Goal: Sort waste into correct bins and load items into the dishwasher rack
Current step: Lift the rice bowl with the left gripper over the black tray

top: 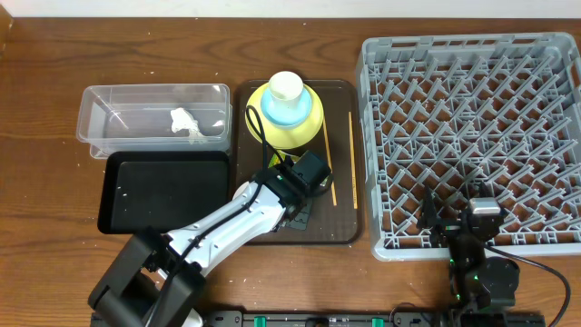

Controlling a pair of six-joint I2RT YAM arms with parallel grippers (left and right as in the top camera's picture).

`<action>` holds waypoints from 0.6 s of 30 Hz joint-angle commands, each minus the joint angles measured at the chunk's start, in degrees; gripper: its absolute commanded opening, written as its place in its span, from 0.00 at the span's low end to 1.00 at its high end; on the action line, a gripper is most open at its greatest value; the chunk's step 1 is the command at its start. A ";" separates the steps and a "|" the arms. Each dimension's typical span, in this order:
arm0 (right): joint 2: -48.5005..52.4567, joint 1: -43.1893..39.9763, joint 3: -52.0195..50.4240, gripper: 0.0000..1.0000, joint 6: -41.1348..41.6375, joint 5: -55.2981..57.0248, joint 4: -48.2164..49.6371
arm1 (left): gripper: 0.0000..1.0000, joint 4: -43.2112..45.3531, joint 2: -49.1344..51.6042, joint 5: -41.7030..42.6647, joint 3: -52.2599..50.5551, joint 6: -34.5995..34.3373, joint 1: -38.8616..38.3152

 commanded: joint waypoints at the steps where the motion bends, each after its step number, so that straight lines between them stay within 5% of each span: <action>1: -0.07 0.07 -0.09 0.99 -0.79 -0.07 -0.17 | 0.25 -0.13 0.31 -1.53 -0.22 0.26 -0.13; 8: -0.07 0.07 -0.09 0.99 -0.79 -0.07 -0.15 | 0.19 -0.35 0.31 -1.77 -0.22 -0.33 -0.13; 11: -0.07 0.07 -0.09 0.99 -0.79 -0.07 -0.17 | 0.06 -0.48 0.31 -1.75 -0.22 -0.33 -0.13; 18: -0.07 0.07 -0.09 0.99 -0.79 -0.07 -0.17 | 0.06 -0.55 -1.01 -1.99 0.20 -0.26 -0.13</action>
